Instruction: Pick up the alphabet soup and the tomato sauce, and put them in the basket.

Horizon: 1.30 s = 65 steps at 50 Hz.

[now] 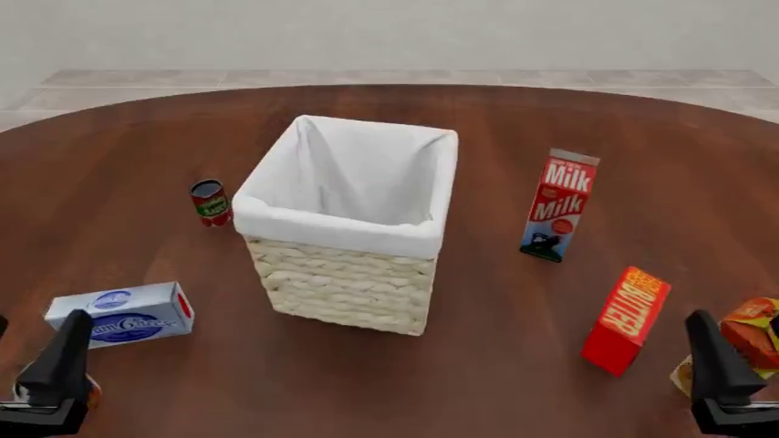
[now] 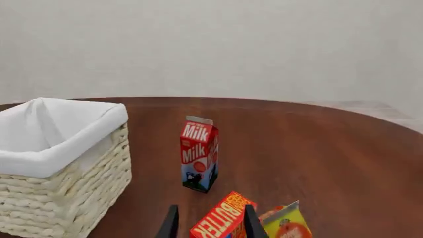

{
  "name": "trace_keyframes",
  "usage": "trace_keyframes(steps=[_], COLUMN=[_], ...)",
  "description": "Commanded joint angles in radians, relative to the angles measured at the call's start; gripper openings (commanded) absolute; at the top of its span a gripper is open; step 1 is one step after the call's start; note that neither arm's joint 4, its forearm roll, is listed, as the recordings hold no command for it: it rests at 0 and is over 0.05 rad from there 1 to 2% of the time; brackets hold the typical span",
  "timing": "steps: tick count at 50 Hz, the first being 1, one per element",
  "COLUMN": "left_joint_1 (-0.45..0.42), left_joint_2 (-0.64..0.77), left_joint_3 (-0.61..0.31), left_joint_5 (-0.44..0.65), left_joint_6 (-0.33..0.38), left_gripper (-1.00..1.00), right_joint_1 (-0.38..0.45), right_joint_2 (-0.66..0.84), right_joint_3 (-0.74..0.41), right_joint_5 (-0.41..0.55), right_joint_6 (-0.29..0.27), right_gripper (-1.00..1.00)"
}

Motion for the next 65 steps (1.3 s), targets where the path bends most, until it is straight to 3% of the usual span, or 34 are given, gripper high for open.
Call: trace_keyframes(steps=[1,30,37,52,54,60,62,63,65], left_joint_1=[-0.001,0.008,0.052,-0.009,-0.007,-0.062,-0.07,-0.055,-0.055], left_joint_2=[0.004,0.006,0.0,0.027,0.053,0.125,0.165,0.167,0.197], left_joint_3=[-0.003,-0.029,-0.087,-0.251,-0.275,-0.352,-0.38,-0.401,-0.429], left_joint_5=[0.001,0.044,0.065,0.153,0.154,0.146,0.138,0.133,0.136], left_joint_6=[0.001,-0.028,-0.005,-0.018,-0.057,-0.014,-0.034,-0.003,-0.027], left_gripper=[1.0,1.0,1.0,1.0,1.0,1.0,1.0,1.0,1.0], right_joint_1=[0.003,0.01,0.019,0.023,0.024,0.027,0.027,0.028,0.031], right_joint_2=[0.016,0.064,0.054,0.058,0.063,0.078,0.08,0.08,0.082], right_joint_3=[-0.003,-0.005,-0.005,-0.004,-0.004,-0.004,-0.004,-0.004,-0.004], right_joint_5=[-0.007,-0.045,-0.033,-0.037,-0.042,-0.053,-0.056,-0.055,-0.056], right_joint_6=[0.013,0.021,0.017,0.022,0.022,0.028,0.028,0.026,0.027], right_gripper=[1.0,1.0,1.0,1.0,1.0,1.0,1.0,1.0,1.0])
